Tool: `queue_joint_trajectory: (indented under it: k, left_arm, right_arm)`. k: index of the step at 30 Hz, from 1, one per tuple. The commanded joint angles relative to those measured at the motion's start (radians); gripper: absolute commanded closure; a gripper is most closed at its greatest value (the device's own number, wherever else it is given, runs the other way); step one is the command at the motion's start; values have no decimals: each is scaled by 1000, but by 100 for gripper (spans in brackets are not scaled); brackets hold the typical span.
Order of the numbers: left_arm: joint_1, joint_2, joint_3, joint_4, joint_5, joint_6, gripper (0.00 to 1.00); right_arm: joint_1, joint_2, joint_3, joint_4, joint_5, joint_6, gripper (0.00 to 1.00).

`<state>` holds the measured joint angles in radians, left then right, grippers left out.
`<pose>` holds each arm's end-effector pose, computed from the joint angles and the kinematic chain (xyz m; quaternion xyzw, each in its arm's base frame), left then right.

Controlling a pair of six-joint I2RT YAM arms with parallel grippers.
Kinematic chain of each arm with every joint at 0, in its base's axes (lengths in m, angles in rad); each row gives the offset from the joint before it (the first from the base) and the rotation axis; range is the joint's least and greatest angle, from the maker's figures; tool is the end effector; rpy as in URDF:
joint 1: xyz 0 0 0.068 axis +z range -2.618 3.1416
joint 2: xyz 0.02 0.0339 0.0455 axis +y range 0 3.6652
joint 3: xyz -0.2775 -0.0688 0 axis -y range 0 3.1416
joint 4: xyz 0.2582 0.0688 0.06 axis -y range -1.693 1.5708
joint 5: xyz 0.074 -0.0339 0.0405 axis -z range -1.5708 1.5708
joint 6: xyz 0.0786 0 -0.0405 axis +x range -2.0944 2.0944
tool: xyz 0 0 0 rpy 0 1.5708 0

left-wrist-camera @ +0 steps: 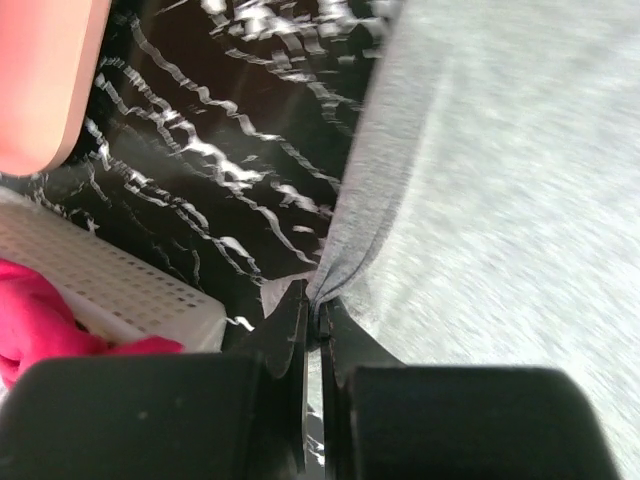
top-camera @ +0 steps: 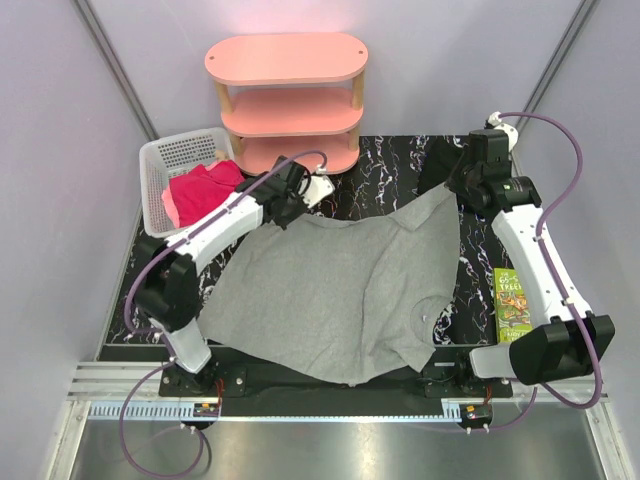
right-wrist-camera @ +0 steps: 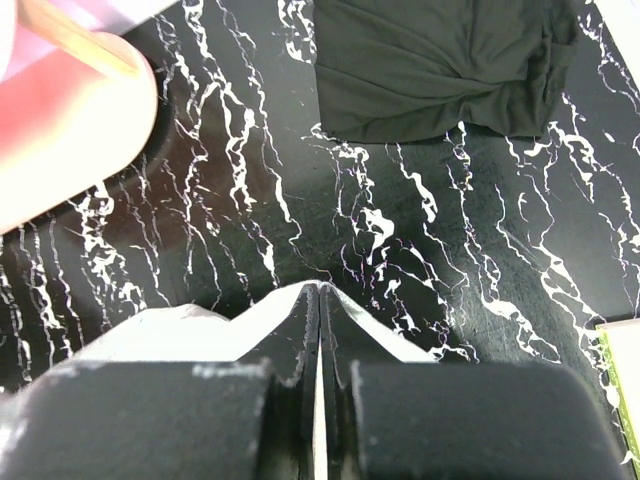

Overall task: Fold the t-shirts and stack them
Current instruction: Flatten the tshirt out

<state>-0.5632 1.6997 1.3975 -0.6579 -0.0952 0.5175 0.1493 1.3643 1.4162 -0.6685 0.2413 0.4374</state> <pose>0.3484 -0.2112 0.2444 0.4778 0.8243 0.0385 0.3012 0.3395 0.0321 0.3715 0.1813 0.8648 0.0295 0.4673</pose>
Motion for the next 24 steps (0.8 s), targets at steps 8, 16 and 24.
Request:
queue_joint_trajectory:
  k: [8, 16, 24]
  left_arm:
    - [217, 261, 241, 15, -29, -23, 100]
    - [308, 298, 245, 3, -67, -24, 100]
    - [502, 180, 126, 4, -71, 7, 100]
  right_arm:
    - [-4, -122, -37, 58, -49, 18, 100]
    - [-4, -160, -57, 60, -120, 50, 100]
    - [-4, -168, -102, 61, -169, 73, 100]
